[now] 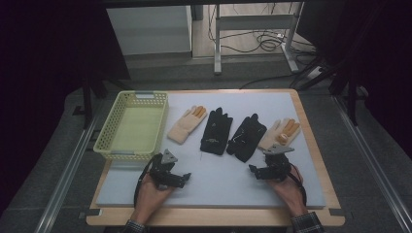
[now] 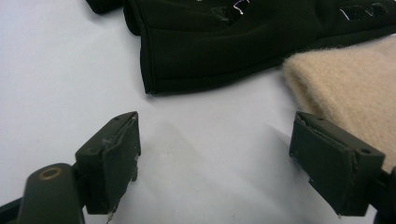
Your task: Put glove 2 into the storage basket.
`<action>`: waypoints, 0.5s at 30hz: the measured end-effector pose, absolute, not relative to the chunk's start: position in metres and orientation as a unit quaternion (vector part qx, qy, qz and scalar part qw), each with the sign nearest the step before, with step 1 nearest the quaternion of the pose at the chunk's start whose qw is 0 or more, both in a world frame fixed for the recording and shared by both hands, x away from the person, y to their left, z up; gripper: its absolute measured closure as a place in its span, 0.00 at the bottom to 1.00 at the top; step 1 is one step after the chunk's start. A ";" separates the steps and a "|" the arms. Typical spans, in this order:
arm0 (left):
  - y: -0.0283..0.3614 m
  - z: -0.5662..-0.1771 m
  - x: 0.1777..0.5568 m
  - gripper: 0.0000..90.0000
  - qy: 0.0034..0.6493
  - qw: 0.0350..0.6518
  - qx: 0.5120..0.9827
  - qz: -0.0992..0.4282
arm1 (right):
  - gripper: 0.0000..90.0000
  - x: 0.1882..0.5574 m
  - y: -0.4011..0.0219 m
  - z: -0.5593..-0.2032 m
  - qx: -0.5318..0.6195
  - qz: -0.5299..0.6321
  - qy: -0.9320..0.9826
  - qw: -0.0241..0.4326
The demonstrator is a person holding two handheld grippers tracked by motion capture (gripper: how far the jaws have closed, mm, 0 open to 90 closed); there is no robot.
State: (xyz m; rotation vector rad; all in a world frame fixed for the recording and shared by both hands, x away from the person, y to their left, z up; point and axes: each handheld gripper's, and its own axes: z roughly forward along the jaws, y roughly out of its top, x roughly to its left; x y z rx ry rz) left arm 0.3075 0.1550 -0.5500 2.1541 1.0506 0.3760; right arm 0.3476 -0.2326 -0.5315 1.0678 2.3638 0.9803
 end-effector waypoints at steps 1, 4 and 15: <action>0.155 -0.550 0.307 0.06 0.406 0.350 0.832 0.145 | 0.19 0.348 -0.233 -0.531 0.379 0.348 0.838 0.183; 0.155 -0.550 0.307 0.06 0.406 0.350 0.832 0.145 | 0.21 0.349 -0.232 -0.528 0.377 0.352 0.837 0.183; 0.155 -0.550 0.307 0.06 0.406 0.350 0.832 0.145 | 0.28 0.368 -0.226 -0.508 0.384 0.369 0.826 0.186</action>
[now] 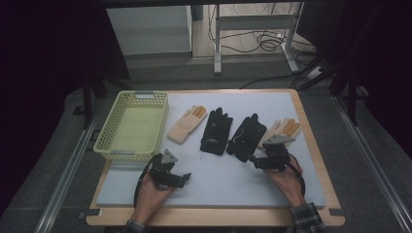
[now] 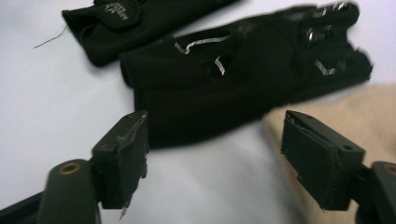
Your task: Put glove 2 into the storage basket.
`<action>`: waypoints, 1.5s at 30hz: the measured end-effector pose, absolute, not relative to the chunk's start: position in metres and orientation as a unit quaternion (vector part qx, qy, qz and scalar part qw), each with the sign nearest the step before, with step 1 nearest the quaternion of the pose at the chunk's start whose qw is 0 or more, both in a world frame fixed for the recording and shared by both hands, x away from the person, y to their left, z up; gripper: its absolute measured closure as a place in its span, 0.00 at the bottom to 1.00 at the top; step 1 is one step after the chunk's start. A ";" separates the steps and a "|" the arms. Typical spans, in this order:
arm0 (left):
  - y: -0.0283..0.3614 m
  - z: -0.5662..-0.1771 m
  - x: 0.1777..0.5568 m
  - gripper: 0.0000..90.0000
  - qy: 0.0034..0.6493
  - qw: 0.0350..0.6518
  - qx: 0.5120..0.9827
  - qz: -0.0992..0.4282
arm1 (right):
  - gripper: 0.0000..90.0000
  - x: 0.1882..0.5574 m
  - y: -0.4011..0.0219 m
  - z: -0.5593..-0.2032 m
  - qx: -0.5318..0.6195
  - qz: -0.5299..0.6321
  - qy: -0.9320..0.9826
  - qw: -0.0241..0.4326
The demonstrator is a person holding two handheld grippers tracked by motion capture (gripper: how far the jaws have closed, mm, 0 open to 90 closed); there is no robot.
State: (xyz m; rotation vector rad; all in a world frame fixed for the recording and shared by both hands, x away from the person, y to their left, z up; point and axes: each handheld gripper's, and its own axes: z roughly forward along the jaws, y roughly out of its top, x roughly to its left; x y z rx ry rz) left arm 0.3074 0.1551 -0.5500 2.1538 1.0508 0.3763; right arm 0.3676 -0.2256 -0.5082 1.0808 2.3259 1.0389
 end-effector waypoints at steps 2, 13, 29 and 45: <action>0.155 -0.550 0.307 0.06 0.406 0.350 0.832 0.145 | 0.35 0.378 -0.219 -0.503 0.376 0.360 0.831 0.197; 0.155 -0.550 0.307 0.06 0.406 0.351 0.831 0.145 | 0.44 0.429 -0.203 -0.495 0.393 0.353 0.825 0.203; 0.155 -0.550 0.307 0.06 0.407 0.352 0.831 0.146 | 0.88 0.452 -0.187 -0.516 0.379 0.308 0.851 0.192; 0.155 -0.550 0.307 0.06 0.406 0.351 0.831 0.145 | 0.88 0.409 -0.191 -0.485 0.321 0.361 0.858 0.175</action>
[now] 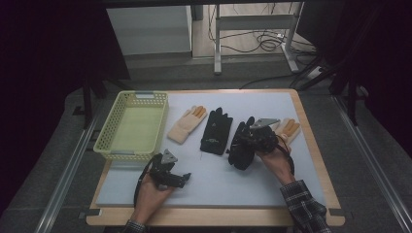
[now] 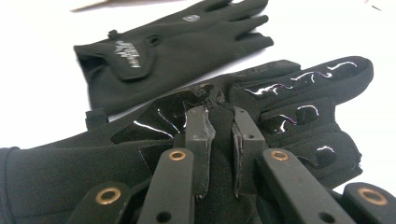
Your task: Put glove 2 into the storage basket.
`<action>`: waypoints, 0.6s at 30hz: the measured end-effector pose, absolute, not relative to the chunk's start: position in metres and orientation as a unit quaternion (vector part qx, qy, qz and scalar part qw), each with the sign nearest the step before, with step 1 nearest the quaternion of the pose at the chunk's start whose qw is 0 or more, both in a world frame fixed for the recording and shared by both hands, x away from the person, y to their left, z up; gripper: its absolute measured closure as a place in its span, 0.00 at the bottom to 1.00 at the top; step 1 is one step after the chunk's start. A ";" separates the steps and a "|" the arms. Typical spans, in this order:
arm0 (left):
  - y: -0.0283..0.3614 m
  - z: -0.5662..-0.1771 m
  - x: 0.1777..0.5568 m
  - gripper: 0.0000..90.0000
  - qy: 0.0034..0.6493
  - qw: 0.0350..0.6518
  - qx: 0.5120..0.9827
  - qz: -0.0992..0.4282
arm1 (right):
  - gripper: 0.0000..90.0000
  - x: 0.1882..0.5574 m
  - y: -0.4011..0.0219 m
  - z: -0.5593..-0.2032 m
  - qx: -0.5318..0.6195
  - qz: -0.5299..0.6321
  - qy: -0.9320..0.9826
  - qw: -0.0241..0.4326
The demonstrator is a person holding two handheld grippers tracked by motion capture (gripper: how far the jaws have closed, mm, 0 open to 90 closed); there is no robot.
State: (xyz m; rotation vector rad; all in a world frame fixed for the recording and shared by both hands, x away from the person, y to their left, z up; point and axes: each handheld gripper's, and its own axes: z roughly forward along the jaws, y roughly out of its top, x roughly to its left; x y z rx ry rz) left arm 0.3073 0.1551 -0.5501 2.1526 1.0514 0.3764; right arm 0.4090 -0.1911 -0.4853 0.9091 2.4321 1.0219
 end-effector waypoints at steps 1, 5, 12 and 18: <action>0.155 -0.550 0.307 0.06 0.406 0.351 0.831 0.145 | 0.88 0.406 -0.191 -0.484 0.318 0.362 0.859 0.173; 0.155 -0.550 0.307 0.06 0.406 0.351 0.831 0.145 | 0.88 0.395 -0.189 -0.480 0.302 0.373 0.862 0.164; 0.155 -0.550 0.307 0.06 0.406 0.351 0.831 0.146 | 0.87 0.362 -0.178 -0.477 0.264 0.395 0.870 0.133; 0.155 -0.550 0.307 0.06 0.407 0.352 0.830 0.146 | 0.87 0.343 -0.167 -0.484 0.238 0.394 0.879 0.122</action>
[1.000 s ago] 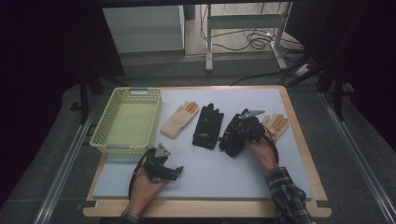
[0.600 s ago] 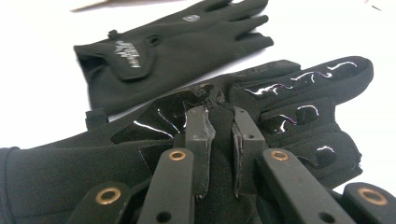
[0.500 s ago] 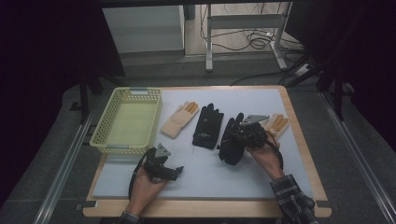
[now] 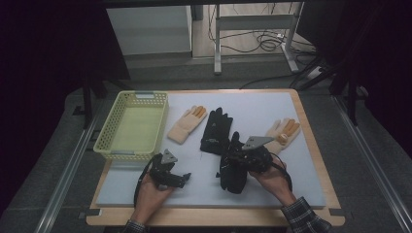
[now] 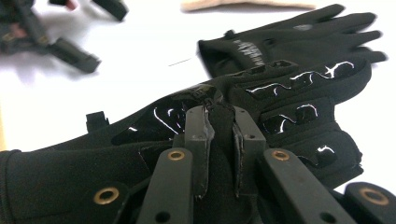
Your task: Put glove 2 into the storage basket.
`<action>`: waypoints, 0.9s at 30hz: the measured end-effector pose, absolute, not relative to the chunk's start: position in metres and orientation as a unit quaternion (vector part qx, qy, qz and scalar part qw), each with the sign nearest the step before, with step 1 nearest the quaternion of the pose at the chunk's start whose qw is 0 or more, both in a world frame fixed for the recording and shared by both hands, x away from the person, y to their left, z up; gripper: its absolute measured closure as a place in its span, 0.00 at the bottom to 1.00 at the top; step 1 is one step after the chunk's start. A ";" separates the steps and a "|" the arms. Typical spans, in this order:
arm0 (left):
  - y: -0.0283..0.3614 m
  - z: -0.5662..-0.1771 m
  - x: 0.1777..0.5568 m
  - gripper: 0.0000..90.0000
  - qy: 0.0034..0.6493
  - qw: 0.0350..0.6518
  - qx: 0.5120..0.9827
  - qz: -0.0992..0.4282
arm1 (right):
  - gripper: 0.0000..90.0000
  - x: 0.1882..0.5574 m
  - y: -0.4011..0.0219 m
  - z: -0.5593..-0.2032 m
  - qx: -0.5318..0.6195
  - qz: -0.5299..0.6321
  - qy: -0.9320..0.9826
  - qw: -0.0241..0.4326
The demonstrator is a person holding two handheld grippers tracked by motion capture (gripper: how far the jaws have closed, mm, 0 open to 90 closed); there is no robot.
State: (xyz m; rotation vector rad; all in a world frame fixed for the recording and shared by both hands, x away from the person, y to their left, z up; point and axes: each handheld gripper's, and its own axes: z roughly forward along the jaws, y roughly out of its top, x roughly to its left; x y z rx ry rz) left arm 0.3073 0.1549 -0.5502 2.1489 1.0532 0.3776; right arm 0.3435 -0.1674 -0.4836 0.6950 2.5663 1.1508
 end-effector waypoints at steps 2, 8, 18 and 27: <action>0.155 -0.550 0.307 0.06 0.407 0.352 0.830 0.146 | 0.86 0.339 -0.163 -0.486 0.232 0.390 0.883 0.119; 0.155 -0.550 0.307 0.06 0.407 0.352 0.830 0.146 | 0.65 0.343 -0.158 -0.483 0.243 0.402 0.875 0.114; 0.155 -0.550 0.307 0.06 0.406 0.351 0.831 0.146 | 0.65 0.381 -0.152 -0.483 0.268 0.398 0.869 0.121; 0.155 -0.550 0.307 0.06 0.406 0.351 0.831 0.145 | 0.66 0.424 -0.134 -0.485 0.287 0.392 0.864 0.130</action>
